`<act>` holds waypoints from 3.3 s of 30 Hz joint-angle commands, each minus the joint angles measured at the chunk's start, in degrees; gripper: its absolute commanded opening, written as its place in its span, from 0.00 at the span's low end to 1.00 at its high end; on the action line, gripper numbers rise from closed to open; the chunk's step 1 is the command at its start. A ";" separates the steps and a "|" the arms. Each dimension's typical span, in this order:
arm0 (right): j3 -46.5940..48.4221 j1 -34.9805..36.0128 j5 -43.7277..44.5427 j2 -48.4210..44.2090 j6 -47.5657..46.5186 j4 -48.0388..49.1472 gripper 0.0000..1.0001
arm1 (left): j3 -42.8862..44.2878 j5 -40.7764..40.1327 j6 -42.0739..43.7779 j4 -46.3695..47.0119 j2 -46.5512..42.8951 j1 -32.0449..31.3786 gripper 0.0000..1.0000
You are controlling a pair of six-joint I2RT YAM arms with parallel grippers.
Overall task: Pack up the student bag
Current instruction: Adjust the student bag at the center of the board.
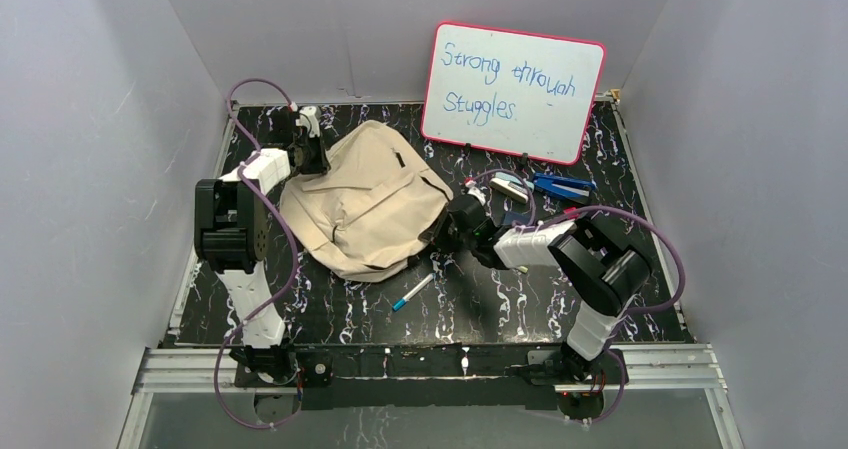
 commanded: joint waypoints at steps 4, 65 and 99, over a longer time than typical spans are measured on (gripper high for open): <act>3.55 -4.66 1.24 0.16 -17.99 0.24 0.15 | -4.50 0.73 -8.33 -10.24 -9.90 -0.68 0.00; 26.92 -5.26 -15.91 -1.46 -27.28 -18.37 0.78 | -0.83 -14.78 -33.60 5.19 -8.18 -9.63 0.59; 23.04 -5.24 -14.62 -2.90 -25.94 -19.69 0.78 | 1.38 -9.68 -38.12 2.55 -1.28 -12.70 0.37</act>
